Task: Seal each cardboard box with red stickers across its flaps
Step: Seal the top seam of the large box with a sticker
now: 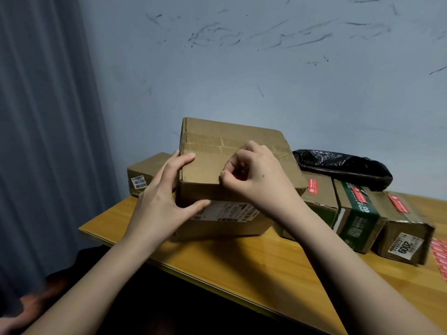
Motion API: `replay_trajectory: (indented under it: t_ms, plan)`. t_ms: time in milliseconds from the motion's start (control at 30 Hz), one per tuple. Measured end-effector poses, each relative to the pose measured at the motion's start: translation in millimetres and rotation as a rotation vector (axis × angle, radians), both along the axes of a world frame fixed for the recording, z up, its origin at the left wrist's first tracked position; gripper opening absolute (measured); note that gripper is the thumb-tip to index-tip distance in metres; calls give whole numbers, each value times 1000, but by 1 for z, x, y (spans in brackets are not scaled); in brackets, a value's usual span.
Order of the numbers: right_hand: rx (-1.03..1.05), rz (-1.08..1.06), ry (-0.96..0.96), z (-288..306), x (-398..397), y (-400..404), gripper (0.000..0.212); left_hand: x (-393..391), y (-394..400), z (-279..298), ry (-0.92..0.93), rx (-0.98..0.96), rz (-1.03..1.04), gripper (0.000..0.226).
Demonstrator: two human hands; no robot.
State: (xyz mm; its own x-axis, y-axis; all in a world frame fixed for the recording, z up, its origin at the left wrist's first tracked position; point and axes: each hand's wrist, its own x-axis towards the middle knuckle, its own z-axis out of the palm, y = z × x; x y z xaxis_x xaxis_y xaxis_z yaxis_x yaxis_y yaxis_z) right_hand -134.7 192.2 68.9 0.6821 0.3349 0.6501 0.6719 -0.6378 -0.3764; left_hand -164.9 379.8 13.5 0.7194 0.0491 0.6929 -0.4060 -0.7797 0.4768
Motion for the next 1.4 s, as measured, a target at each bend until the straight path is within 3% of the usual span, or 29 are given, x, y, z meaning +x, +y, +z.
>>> replay_trajectory:
  t_ms: [200, 333, 567, 767, 1067, 1167, 1300, 1400]
  plan:
    - [89, 38, 56, -3, 0, -3, 12, 1, 0, -1, 5, -20, -15, 88]
    - [278, 153, 159, -3, -2, -9, 15, 3, 2, -2, 18, -56, -3, 87]
    - [344, 334, 285, -4, 1, -15, 5, 4, 2, -3, 30, -56, -15, 88]
    - [408, 526, 417, -1, 6, -22, 22, 5, 3, -3, 32, -62, -25, 87]
    - [449, 599, 561, 6, 6, -26, 29, 5, 2, -4, 39, -65, -41, 87]
    - [415, 501, 477, 4, 7, -29, 19, 5, 2, -3, 36, -79, -44, 87]
    - [126, 236, 165, 0, 14, -37, 22, 5, 4, -3, 51, -106, -55, 87]
    - [22, 171, 117, -3, 16, -44, 22, 6, 6, -3, 59, -119, -59, 88]
